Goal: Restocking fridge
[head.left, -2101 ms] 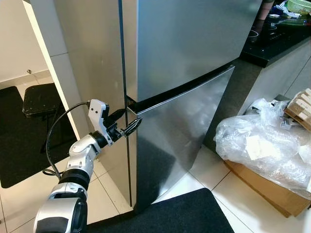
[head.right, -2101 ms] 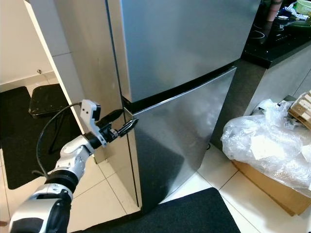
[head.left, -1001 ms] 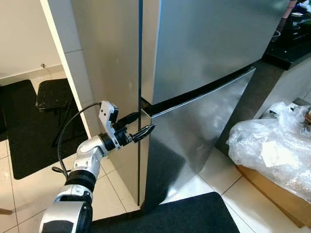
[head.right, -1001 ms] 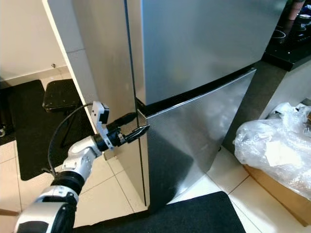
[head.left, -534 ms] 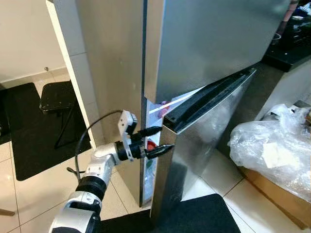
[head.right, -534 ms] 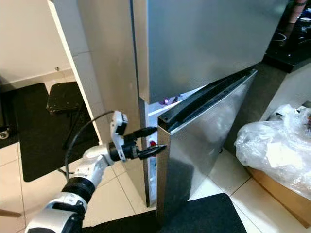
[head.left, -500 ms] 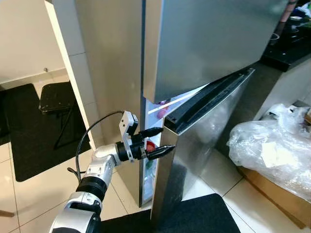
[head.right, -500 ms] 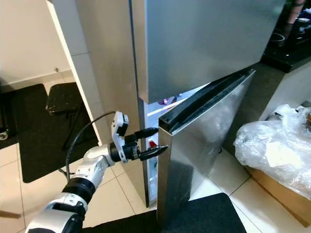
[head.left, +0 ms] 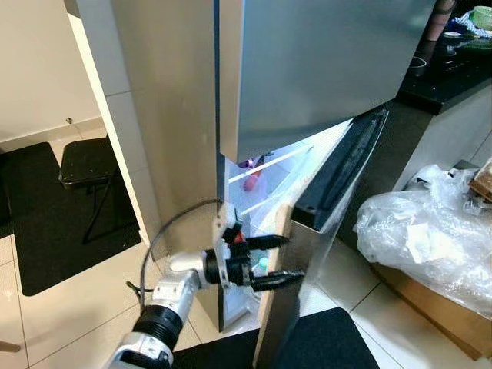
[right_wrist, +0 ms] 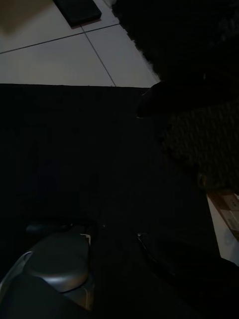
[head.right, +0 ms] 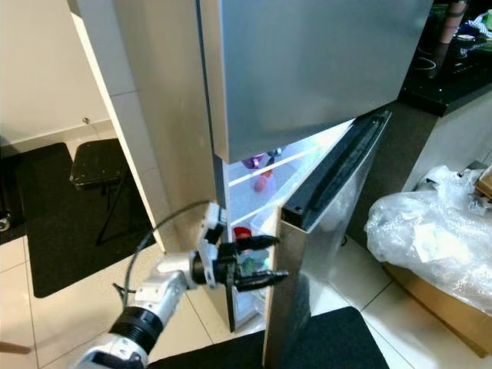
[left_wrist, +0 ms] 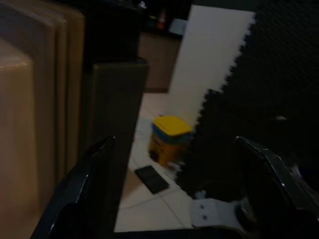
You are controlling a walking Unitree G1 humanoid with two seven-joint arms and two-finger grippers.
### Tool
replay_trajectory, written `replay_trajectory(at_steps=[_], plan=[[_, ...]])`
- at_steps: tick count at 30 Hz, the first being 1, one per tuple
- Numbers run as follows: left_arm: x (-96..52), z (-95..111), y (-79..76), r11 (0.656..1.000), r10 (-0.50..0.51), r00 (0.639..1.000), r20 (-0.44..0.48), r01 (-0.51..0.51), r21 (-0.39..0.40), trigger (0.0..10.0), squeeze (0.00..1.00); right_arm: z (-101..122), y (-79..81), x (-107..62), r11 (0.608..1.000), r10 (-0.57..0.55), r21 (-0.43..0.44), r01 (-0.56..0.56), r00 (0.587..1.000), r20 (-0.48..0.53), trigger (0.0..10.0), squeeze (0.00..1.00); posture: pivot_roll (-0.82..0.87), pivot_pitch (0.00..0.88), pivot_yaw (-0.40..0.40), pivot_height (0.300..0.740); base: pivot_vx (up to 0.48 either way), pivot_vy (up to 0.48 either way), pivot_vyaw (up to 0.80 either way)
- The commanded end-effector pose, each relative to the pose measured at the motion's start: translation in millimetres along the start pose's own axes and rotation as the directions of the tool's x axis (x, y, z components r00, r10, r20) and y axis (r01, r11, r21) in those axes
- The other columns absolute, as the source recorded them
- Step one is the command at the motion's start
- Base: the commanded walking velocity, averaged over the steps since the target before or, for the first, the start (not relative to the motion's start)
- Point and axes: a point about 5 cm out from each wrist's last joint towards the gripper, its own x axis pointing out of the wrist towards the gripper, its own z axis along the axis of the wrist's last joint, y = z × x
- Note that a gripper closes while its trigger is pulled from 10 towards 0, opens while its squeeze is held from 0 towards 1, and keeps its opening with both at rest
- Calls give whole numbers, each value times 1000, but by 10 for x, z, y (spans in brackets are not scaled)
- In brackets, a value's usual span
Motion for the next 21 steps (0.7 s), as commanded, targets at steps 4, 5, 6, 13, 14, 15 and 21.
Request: replay_trajectory(at_steps=[4, 5, 6, 13, 14, 15, 21], plan=[[-89, -125, 20, 995, 85, 996, -18, -86, -40, 10000, 0, -46, -20, -5, 1000, -11, -3, 10, 1000, -21, 10000, 0, 1, 0, -12, 740, 0, 0, 0], [-89, -125, 20, 995, 85, 996, -18, -86, -40, 10000, 0, -46, -20, -5, 1000, -11, -3, 10, 1000, -21, 10000, 0, 1, 0, -12, 740, 0, 0, 0], [-188, -152, 65, 987, 152, 988, -22, -153, -52, 10000, 0, -56, -17, -5, 1000, -10, -5, 10, 1000, -27, 10000, 0, 4, 0, -11, 740, 0, 0, 0], [-655, -432, 109, 895, 421, 898, -129, -434, -106, 10000, 0, -104, -1, -8, 1000, -6, -12, 5, 998, -57, 10000, 0, 11, 0, -9, 740, 0, 0, 0], [-655, -432, 109, 895, 421, 898, -129, -434, -106, 10000, 0, -104, -1, -8, 1000, -6, -12, 5, 998, -57, 10000, 0, 11, 0, -9, 740, 0, 0, 0], [-725, -509, 95, 869, 463, 871, -161, -482, -112, 10000, 0, -109, 2, -9, 1000, -3, -12, 3, 998, -60, 10000, 0, 11, 0, -9, 740, 0, 0, 0], [-1043, -962, -81, 702, 619, 701, -354, -696, -149, 10000, 0, -119, 32, -9, 1000, 17, -13, -17, 998, -63, 10000, 0, 18, 0, -9, 740, 0, 0, 0]])
